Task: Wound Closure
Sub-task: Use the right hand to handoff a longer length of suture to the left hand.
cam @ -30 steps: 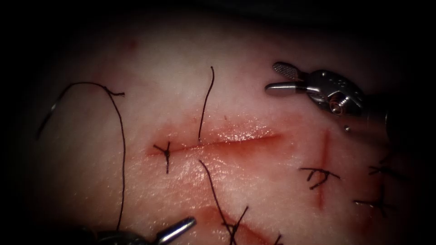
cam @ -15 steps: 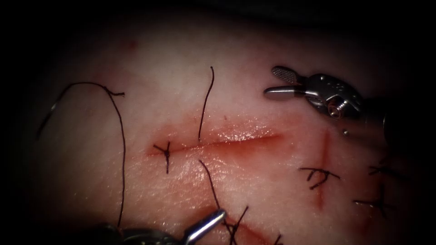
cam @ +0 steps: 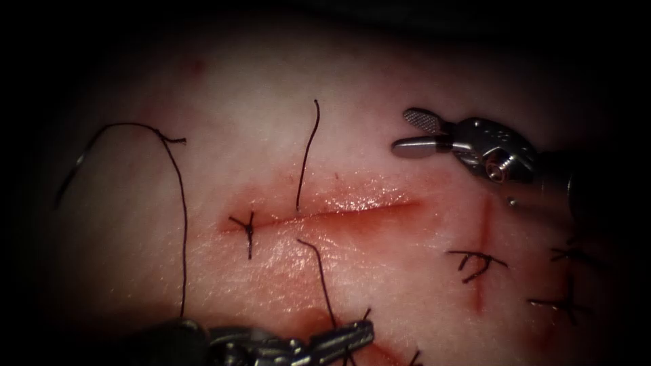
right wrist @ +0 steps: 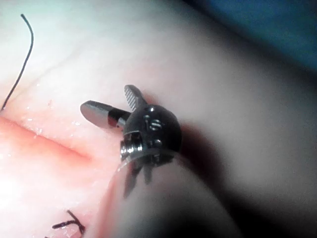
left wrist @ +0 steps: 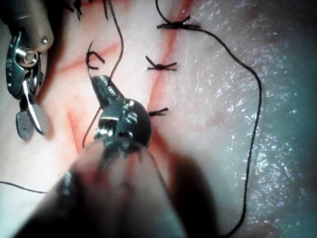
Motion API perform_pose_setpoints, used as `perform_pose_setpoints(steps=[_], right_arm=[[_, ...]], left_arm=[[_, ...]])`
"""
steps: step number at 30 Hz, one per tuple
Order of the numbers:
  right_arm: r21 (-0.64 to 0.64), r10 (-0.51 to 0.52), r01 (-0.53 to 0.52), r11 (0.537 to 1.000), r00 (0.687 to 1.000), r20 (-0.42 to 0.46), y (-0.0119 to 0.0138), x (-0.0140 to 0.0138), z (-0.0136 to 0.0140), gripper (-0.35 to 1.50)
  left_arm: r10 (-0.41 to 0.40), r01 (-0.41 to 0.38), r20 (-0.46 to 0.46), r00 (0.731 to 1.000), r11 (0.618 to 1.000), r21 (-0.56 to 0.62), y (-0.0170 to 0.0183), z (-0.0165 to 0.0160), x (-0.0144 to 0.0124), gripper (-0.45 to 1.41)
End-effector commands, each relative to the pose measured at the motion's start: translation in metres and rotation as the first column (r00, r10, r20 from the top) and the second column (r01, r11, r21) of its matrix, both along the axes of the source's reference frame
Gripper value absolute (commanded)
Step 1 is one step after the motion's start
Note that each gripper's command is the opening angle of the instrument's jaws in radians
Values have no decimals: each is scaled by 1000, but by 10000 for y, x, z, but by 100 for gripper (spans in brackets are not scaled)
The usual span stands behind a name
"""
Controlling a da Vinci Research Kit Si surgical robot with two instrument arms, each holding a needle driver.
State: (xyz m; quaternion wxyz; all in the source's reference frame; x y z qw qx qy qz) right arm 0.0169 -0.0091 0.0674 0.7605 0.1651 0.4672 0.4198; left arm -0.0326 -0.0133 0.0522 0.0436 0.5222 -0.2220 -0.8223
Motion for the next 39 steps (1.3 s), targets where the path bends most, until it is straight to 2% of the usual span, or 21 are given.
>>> perform_pose_setpoints(steps=[1,4,5,6,8,9,10,12,15,17,20,25,28,34,36,38,39], right_arm=[[6,-24,24,1000,1000,-12,-4,7,-1,123],[-53,-164,160,986,983,-86,-22,8,-23,118],[-71,-202,195,978,973,-112,-29,10,-31,118],[-132,-261,242,961,952,-162,-44,20,-51,125],[-165,-287,260,952,942,-172,-50,26,-60,126],[-183,-302,269,946,935,-188,-55,31,-69,123],[-204,-323,281,938,922,-214,-61,39,-80,109],[-289,-364,296,910,905,-219,-65,50,-95,108],[-425,-325,233,875,932,-159,-60,70,-115,108],[-466,-305,202,862,939,-158,-57,82,-124,116],[-498,-305,195,845,941,-148,-59,103,-131,121],[-532,-314,201,823,941,-130,-63,120,-130,121],[-556,-318,204,806,941,-116,-62,124,-127,116],[-635,-329,213,742,942,-69,-55,129,-120,108],[-650,-328,218,728,943,-52,-53,132,-119,101],[-669,-330,222,709,943,-36,-52,134,-118,79],[-670,-326,219,710,944,-37,-51,136,-118,78]], left_arm=[[2,-2,4,1000,1000,0,3,4,-6,-45],[11,-11,4,1000,1000,14,13,4,14,-45],[11,-11,2,1000,1000,18,16,4,20,-45],[10,-10,-3,1000,1000,26,23,5,29,-45],[14,-14,-4,1000,1000,24,26,6,31,-45],[15,-15,-2,1000,1000,27,30,7,33,-45],[17,-17,-3,1000,1000,23,32,8,33,-45],[21,-21,-5,1000,1000,22,36,11,32,-45],[40,-40,-16,999,999,28,39,16,28,-45],[60,-59,-27,998,998,35,42,21,24,-45],[75,-74,-29,997,996,42,46,28,22,-45],[83,-81,-37,996,996,48,49,34,23,-45],[86,-84,-37,996,995,49,49,34,24,-45],[86,-84,-42,995,995,51,49,32,24,-45],[86,-84,-42,995,995,51,48,32,24,-45],[86,-84,-42,995,995,51,48,32,24,-45],[85,-82,-44,995,995,51,48,32,24,-45]])
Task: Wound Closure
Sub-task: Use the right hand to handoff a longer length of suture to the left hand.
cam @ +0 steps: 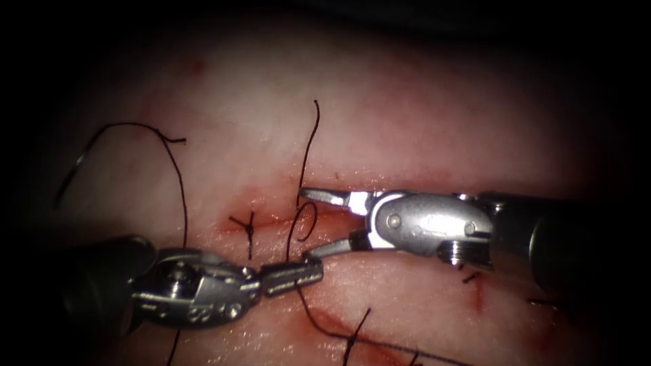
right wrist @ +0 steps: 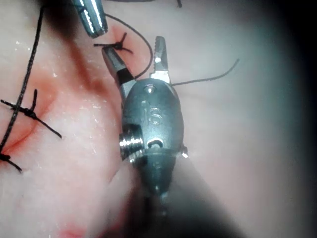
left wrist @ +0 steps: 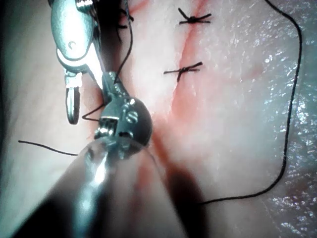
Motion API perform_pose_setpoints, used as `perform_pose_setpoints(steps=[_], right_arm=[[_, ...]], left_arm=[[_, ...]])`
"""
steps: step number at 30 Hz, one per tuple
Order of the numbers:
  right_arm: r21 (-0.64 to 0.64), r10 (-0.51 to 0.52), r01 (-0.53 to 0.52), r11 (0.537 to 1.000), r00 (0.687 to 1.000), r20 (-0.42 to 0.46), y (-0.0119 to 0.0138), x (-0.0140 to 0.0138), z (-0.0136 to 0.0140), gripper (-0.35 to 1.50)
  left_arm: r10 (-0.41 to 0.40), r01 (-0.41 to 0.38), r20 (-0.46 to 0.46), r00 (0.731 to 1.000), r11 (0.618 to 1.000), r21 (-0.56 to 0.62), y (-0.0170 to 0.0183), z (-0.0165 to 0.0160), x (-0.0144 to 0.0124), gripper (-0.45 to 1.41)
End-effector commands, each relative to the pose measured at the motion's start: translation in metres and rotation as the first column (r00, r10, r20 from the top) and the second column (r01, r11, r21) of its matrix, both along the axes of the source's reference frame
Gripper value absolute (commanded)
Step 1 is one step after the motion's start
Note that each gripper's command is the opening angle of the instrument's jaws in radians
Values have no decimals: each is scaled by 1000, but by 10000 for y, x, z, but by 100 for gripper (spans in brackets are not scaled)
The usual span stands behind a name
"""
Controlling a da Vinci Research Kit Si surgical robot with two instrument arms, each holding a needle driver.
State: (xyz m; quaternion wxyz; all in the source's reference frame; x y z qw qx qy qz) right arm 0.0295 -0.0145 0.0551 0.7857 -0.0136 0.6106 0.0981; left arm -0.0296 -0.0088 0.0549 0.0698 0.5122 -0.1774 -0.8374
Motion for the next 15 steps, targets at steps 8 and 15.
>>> perform_pose_setpoints(steps=[8,15], right_arm=[[-24,32,-32,999,999,-5,2,19,5,61],[-19,32,-31,999,996,82,-6,20,7,-35]], left_arm=[[1,-1,-2,1000,1000,-1,4,5,-5,-45],[-3,3,-7,1000,1000,0,6,7,-6,-45]])
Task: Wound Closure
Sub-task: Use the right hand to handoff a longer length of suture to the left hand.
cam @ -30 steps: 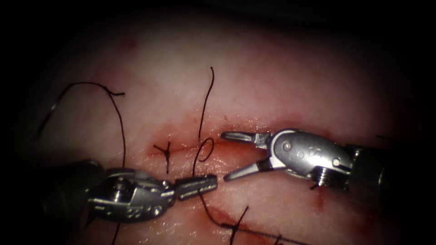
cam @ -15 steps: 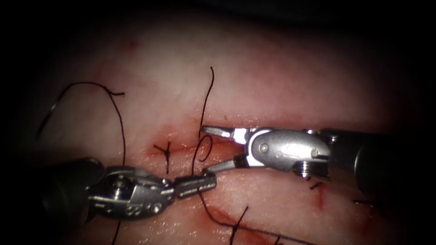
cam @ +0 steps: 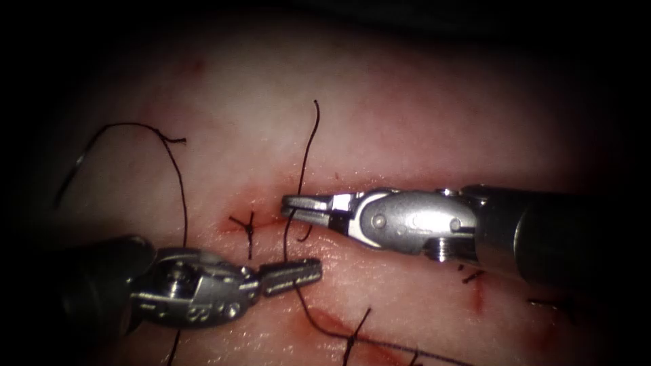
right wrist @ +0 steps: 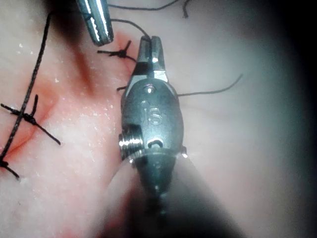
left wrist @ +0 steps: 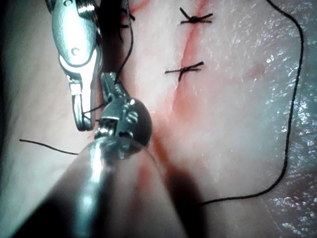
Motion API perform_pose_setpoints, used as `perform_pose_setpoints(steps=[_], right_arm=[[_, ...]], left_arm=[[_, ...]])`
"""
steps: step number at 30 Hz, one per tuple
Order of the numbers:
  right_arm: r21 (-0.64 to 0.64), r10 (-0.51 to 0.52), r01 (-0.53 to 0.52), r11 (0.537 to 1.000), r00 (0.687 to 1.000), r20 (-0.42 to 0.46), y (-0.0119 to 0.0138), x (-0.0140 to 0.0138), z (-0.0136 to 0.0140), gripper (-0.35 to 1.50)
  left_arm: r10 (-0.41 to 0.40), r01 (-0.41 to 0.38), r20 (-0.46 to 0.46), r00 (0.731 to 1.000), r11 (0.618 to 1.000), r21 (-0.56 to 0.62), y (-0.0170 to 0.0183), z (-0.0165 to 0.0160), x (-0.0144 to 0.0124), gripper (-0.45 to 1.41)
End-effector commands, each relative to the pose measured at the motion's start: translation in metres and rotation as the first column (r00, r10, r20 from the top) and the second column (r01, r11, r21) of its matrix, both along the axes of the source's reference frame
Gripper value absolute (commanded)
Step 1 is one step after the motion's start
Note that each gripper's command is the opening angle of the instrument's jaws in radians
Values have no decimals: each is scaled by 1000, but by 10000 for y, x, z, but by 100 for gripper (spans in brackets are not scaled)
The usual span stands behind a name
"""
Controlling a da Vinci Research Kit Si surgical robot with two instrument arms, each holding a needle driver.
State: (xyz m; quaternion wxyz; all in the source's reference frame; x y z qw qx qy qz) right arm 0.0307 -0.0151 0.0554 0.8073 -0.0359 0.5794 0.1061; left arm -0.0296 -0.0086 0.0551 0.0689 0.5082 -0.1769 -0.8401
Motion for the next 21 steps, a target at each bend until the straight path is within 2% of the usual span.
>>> perform_pose_setpoints(steps=[1,5,6,7,9,10,11,13,14,16,18,21], right_arm=[[1,-5,5,1000,1000,3,0,8,4,-35],[9,-20,20,1000,999,28,3,7,11,-35],[10,-20,20,1000,999,32,4,7,13,-35],[11,-17,17,1000,999,39,7,6,16,-35],[12,-5,5,1000,999,51,11,6,22,-35],[8,-6,6,1000,998,61,14,6,26,-35],[15,-4,3,1000,998,67,17,7,30,-35],[16,6,-7,1000,996,84,24,10,41,-35],[17,7,-9,1000,996,93,27,12,46,-35],[28,16,-19,999,993,118,35,20,64,-35],[28,14,-18,999,992,128,37,23,69,-35],[48,22,-30,998,987,159,45,34,93,-35]], left_arm=[[0,0,2,1000,1000,-2,4,5,-6,-45],[-2,2,1,1000,1000,-3,4,6,-8,-45],[-2,2,1,1000,1000,-3,4,7,-9,-21],[-3,3,0,1000,1000,-3,4,7,-10,12],[-9,9,-7,1000,1000,-3,5,9,-13,61],[-20,20,-9,1000,1000,-8,4,9,-14,68],[-38,38,-10,999,999,-9,3,9,-15,62],[-76,76,-12,997,997,-14,0,10,-18,39],[-89,89,-21,996,996,-17,0,10,-19,39],[-113,112,-51,992,993,-22,-3,10,-22,61],[-118,117,-58,991,993,-23,-4,9,-22,64],[-150,147,-105,983,989,-32,-13,8,-25,62]])
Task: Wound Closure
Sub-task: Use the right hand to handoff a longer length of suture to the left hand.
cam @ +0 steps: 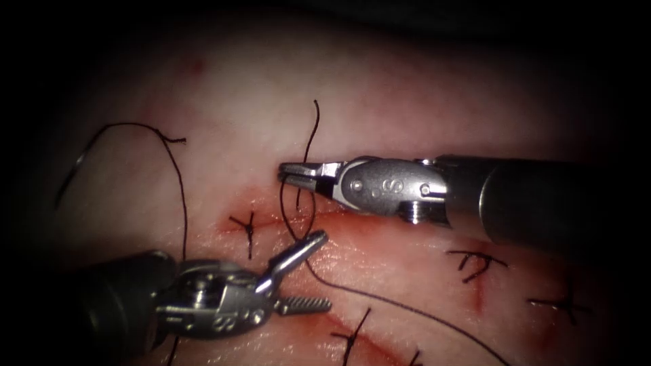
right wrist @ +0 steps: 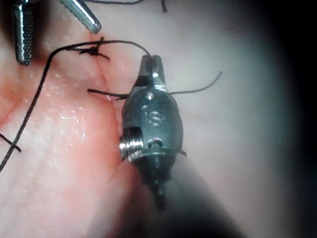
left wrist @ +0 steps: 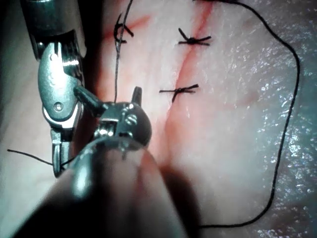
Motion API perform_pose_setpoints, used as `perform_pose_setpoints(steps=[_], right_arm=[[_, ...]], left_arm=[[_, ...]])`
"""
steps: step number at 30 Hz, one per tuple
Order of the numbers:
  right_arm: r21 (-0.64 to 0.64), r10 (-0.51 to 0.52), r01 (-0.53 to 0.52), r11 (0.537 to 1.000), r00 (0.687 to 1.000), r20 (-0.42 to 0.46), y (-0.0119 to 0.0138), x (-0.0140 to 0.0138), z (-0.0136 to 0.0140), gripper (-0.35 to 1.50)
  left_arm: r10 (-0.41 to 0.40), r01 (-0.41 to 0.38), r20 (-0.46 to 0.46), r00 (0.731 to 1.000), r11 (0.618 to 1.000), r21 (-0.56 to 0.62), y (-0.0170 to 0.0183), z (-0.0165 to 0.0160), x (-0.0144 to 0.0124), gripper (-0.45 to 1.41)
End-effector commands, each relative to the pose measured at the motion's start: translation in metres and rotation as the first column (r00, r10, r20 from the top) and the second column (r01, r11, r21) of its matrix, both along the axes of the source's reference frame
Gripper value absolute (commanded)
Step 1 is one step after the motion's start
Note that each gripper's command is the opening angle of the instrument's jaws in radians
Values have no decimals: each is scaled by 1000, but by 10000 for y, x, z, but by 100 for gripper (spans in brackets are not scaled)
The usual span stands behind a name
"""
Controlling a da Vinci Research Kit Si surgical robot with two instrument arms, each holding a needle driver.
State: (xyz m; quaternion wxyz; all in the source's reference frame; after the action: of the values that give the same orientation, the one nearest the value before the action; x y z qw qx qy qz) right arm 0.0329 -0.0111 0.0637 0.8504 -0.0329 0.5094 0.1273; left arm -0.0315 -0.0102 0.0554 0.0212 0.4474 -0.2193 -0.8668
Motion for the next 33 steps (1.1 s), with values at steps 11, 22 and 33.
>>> perform_pose_setpoints(steps=[11,22,33], right_arm=[[72,17,-20,997,999,50,12,32,41,-35],[80,16,-20,997,998,53,12,33,40,-35],[80,14,-18,997,998,55,10,33,40,-35]], left_arm=[[-125,113,-154,980,990,-89,-18,14,-26,56],[-96,82,-121,988,990,-116,-33,40,-98,39],[-35,27,-66,997,992,-122,-39,48,-124,14]])
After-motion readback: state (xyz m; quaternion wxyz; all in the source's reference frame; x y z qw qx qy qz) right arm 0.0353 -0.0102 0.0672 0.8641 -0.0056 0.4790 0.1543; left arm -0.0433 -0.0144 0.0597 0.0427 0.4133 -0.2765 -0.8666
